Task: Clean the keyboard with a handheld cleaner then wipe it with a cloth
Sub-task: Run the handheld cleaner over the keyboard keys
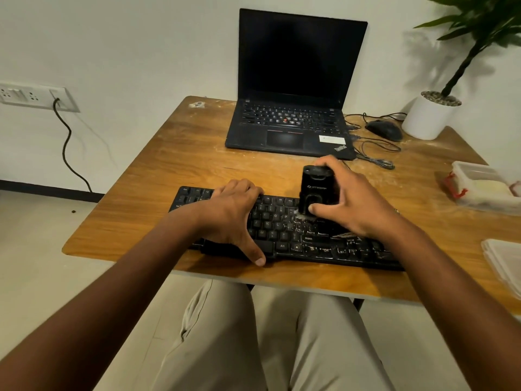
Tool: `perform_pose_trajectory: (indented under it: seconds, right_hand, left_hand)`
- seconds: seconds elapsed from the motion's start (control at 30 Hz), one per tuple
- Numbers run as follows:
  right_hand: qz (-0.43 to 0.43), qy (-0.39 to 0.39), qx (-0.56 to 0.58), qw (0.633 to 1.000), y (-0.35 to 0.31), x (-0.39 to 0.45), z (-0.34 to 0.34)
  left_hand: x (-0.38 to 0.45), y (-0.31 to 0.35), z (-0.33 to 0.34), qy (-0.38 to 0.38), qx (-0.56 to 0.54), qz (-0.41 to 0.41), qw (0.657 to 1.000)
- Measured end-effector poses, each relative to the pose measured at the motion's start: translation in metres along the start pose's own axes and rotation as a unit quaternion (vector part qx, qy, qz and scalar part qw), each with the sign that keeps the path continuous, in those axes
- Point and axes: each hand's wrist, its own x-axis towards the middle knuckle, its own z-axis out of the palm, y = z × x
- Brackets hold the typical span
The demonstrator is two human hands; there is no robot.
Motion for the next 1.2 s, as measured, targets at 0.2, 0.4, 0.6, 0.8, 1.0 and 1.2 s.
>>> perform_pose_trajectory:
  seconds: [0.2,0.4,0.6,0.8,1.0,1.2]
  right_hand:
    - [0.004,0.043,0.012,0.999,-0.001,0.005,-0.016]
    - [-0.038,0.046,0.086,0.995,-0.011,0.014,0.027]
    - [-0.001,-0.015,-0.076,0.997,0.002,0.002,-0.016]
    - [-0.015,0.024,-0.011,1.000,-0.018,0.010,-0.006]
    - [-0.064,0.055,0.077,0.993,-0.028,0.020,0.046]
    - [-0.010,0.016,-0.039,0.999,-0.001,0.000,0.001]
  left_hand:
    - [0.000,0.000,0.000,0.000,0.002,-0.001,1.000]
    - [0.000,0.002,-0.001,-0.003,0.005,-0.006,1.000]
    - [0.000,0.002,0.000,-0.004,0.007,-0.006,1.000]
    - [-0.001,0.002,0.000,-0.001,0.009,-0.003,1.000]
    - [0.000,0.003,0.000,0.004,0.012,-0.012,1.000]
    - [0.003,-0.001,0.002,0.003,0.009,-0.003,1.000]
